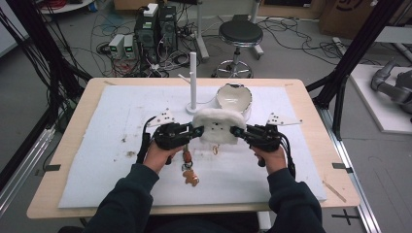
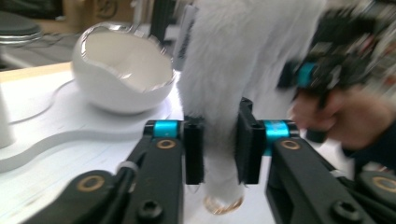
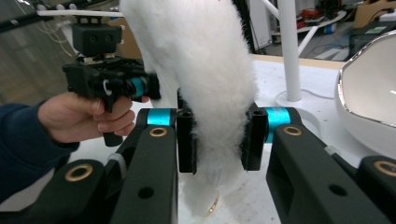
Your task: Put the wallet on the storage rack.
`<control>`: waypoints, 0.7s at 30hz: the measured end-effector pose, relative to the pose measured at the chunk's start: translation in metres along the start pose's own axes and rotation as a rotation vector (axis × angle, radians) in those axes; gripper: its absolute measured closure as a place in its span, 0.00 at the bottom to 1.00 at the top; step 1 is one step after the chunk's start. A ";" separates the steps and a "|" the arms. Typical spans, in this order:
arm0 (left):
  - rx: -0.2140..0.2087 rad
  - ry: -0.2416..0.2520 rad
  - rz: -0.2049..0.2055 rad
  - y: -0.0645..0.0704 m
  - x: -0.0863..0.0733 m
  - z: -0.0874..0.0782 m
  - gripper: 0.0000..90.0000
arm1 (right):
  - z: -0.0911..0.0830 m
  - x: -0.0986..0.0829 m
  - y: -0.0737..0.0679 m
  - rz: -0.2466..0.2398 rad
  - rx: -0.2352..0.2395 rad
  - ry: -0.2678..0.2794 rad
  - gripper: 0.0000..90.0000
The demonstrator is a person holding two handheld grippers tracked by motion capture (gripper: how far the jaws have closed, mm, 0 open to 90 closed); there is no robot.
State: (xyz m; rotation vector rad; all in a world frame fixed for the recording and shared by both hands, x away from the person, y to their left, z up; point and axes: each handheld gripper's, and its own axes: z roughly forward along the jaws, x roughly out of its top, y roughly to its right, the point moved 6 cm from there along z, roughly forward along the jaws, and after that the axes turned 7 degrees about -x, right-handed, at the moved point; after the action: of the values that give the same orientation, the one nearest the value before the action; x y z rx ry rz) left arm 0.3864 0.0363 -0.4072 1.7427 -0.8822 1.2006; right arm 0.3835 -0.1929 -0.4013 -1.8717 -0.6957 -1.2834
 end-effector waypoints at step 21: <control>0.410 -0.062 -0.018 -0.079 -0.024 -0.120 0.24 | -0.003 0.083 0.036 -0.312 -0.368 -0.173 0.83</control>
State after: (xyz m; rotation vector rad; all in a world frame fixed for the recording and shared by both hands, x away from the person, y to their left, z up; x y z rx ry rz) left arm 0.4038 0.1794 -0.4241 2.1157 -0.6859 1.3939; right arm 0.4388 -0.2137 -0.3326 -2.2574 -0.9205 -1.5399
